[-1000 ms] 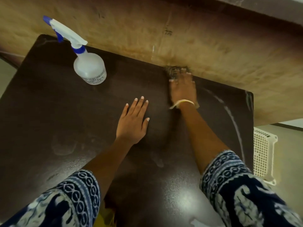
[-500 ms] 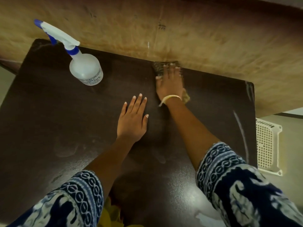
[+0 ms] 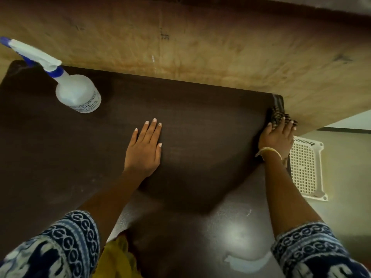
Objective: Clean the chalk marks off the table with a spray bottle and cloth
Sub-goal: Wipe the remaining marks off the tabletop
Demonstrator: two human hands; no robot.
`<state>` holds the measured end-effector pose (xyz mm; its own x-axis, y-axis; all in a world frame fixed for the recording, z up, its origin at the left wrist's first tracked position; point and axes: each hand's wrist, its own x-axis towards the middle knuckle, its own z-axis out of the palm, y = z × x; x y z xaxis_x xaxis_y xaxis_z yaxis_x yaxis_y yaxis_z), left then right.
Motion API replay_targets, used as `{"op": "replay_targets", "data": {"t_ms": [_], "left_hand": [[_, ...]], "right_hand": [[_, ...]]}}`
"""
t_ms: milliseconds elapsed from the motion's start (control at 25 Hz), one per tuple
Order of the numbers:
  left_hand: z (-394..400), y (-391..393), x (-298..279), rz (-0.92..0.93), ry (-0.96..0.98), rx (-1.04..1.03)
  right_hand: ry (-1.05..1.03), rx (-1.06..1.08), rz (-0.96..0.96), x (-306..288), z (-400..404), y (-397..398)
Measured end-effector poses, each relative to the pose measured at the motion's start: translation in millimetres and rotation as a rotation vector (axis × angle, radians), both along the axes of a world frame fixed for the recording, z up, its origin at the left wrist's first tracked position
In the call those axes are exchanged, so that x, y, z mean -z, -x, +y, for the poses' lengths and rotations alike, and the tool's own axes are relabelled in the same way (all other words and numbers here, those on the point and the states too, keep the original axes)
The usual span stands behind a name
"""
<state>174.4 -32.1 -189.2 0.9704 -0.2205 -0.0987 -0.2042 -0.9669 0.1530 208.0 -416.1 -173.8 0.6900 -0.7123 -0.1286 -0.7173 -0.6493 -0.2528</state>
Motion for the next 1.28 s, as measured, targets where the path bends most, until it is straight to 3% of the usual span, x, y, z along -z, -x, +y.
{"op": "replay_targets", "data": {"t_ms": [80, 120, 280, 400, 480, 640, 800, 880, 1000, 1120, 1200, 1280], "left_hand": [[0.3, -1.0, -0.1, -0.001, -0.012, 0.001], [0.4, -1.4, 0.2, 0.001, -0.012, 0.002], [-2.9, 4.0, -0.1, -0.007, 0.021, -0.014], [-3.2, 19.0, -0.6, -0.018, 0.071, -0.073], [1.1, 31.4, -0.4, 0.002, 0.09, -0.094], [3.7, 67.8, -2.1, 0.038, 0.095, -0.18], [13.4, 104.6, -3.1, 0.048, 0.067, -0.181], [21.3, 108.8, -3.3, 0.044, 0.078, -0.134], [28.3, 111.0, -0.6, 0.029, 0.078, -0.087], [32.2, 123.8, -0.6, 0.038, 0.074, -0.09], [30.1, 141.7, -5.0, 0.041, 0.057, -0.111], [25.5, 164.2, -6.0, 0.021, 0.041, -0.11]], "right_hand": [[-0.008, 0.109, 0.018, -4.6, 28.9, -13.7], [-0.008, 0.064, 0.018, -7.5, 49.0, -24.4], [0.021, -0.669, -0.02, -0.7, 163.5, -30.9], [0.0, -1.099, 0.01, 1.2, 171.1, -9.8], [0.023, -0.971, -0.04, 4.7, 123.3, -5.2], [0.023, -0.231, -0.006, 8.1, 22.3, 59.5], [-0.042, 0.149, -0.024, -0.6, 44.2, 86.8], [-0.055, 0.061, -0.025, -6.2, 98.7, 72.6], [-0.035, -0.425, -0.048, -6.3, 212.8, 83.1], [-0.055, -0.909, 0.033, -2.1, 286.9, 142.8], [-0.089, -0.976, -0.025, 1.5, 268.2, 153.6], [-0.032, -0.753, -0.057, 4.3, 212.6, 146.0]]}}
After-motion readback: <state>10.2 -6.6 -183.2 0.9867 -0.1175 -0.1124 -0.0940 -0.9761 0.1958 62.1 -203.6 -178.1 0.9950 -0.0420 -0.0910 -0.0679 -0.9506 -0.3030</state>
